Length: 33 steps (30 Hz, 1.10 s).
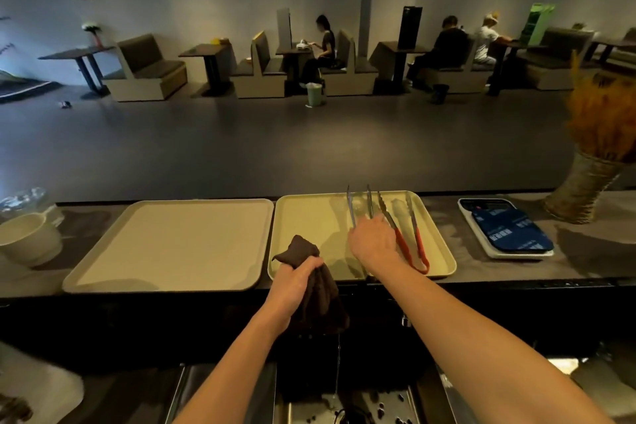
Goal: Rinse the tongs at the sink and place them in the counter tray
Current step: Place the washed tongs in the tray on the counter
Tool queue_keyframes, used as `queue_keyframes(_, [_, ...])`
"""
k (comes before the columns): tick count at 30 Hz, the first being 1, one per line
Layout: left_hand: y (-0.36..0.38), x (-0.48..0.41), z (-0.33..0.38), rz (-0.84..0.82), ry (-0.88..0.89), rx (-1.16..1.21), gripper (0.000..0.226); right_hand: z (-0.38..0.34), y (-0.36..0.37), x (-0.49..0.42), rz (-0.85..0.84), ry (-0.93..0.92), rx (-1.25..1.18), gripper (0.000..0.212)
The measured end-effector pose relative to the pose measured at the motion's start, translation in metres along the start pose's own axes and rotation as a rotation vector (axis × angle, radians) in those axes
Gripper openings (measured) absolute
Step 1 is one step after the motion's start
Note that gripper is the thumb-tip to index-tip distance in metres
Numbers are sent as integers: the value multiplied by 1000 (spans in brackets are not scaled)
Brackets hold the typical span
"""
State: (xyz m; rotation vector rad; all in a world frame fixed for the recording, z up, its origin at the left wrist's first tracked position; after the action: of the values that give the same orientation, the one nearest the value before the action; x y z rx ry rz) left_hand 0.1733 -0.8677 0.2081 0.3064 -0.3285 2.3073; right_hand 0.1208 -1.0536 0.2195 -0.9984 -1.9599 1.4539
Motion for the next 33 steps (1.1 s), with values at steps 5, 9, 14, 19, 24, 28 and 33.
queue_keyframes(5, [-2,-1,-1,9,0,23,14,3,4,-1,13,54,-82,55])
queue_keyframes(9, [-7,1,-6,27,-30,42,25,0,-2,12,148,-15,-175,59])
queue_keyframes(14, [-19,8,-11,70,-21,90,25,-24,-14,46,269,-284,-362,30])
queue_keyframes(19, [-46,36,-26,193,-57,176,18,-51,5,80,16,-295,-801,16])
queue_keyframes(24, [-88,72,-57,375,-112,243,12,-85,35,112,-117,-315,-1019,11])
queue_keyframes(28, [-128,109,-85,520,-157,264,11,-124,60,145,-241,-374,-1045,7])
queue_keyframes(33, [-182,157,-125,679,-215,309,16,-181,84,196,-355,-515,-1034,7])
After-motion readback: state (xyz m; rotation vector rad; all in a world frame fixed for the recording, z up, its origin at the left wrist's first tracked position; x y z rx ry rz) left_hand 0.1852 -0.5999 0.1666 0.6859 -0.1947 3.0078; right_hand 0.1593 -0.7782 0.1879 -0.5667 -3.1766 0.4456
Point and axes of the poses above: each hand's wrist, its own x-axis away from the middle knuckle, its own y-axis out of the palm, z = x × y, the point moved 5 cm from there along -x, towards the middle knuckle, and after that the axes turned 14 degrees about -x, right-handed, at the moved point
